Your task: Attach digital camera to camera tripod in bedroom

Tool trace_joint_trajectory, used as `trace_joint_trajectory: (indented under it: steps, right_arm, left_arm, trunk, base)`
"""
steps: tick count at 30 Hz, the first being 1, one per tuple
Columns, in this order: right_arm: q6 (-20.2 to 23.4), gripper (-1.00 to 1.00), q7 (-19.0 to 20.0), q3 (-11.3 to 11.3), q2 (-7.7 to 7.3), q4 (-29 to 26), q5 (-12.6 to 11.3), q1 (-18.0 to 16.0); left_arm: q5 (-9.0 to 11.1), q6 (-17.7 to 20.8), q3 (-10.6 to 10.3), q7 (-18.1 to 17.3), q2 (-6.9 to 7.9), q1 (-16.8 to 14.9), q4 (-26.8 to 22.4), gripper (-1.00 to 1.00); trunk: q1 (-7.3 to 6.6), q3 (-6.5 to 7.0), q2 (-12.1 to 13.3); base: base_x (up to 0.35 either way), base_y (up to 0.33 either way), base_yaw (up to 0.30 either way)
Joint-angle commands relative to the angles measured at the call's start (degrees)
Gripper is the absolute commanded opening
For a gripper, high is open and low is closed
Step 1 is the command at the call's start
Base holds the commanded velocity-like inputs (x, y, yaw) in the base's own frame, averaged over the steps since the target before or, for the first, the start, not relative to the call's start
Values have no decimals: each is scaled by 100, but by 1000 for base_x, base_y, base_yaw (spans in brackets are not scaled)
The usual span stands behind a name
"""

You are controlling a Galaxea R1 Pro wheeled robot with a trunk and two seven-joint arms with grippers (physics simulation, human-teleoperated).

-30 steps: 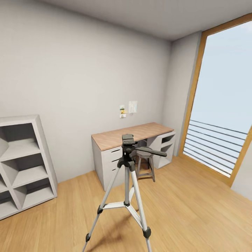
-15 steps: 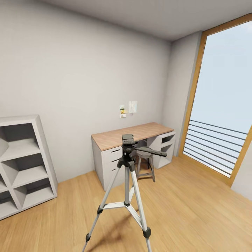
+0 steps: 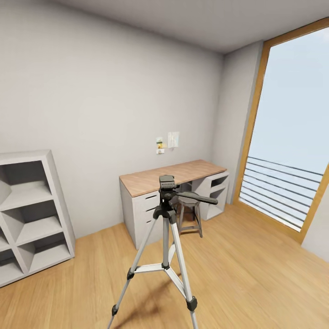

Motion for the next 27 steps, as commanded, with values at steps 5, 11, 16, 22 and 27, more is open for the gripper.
trace_joint_trajectory:
  steps: [5,11,16,22,27]
  right_arm:
    - [-24,100,-9,9,8,18,20,-9]
    - [51,100,-493,22,-18,-332,55,-146]
    - [620,100,-676,20,-16,-1388,52,-484]
    - [1583,100,-735,-6,31,-2616,-3,-1435]
    - [1685,100,-767,-25,69,-2708,-44,-2009]
  left_arm:
    - [16,-11,-49,27,-2,-4,-2,-100]
    - [22,-11,-49,27,-2,-4,-5,-100]
    - [18,-11,-49,27,-8,-4,-6,-100]
    - [16,-11,-49,27,-10,-4,-6,-100]
    - [16,-11,-49,27,-10,-4,-6,-100]
  trunk:
    - [2,-10,-8]
    - [2,-10,-8]
    - [2,-10,-8]
    - [2,-10,-8]
    - [2,-10,-8]
  base:
    - [0,0,0]
    - [0,0,0]
    - [0,0,0]
    - [0,0,0]
    - [0,0,0]
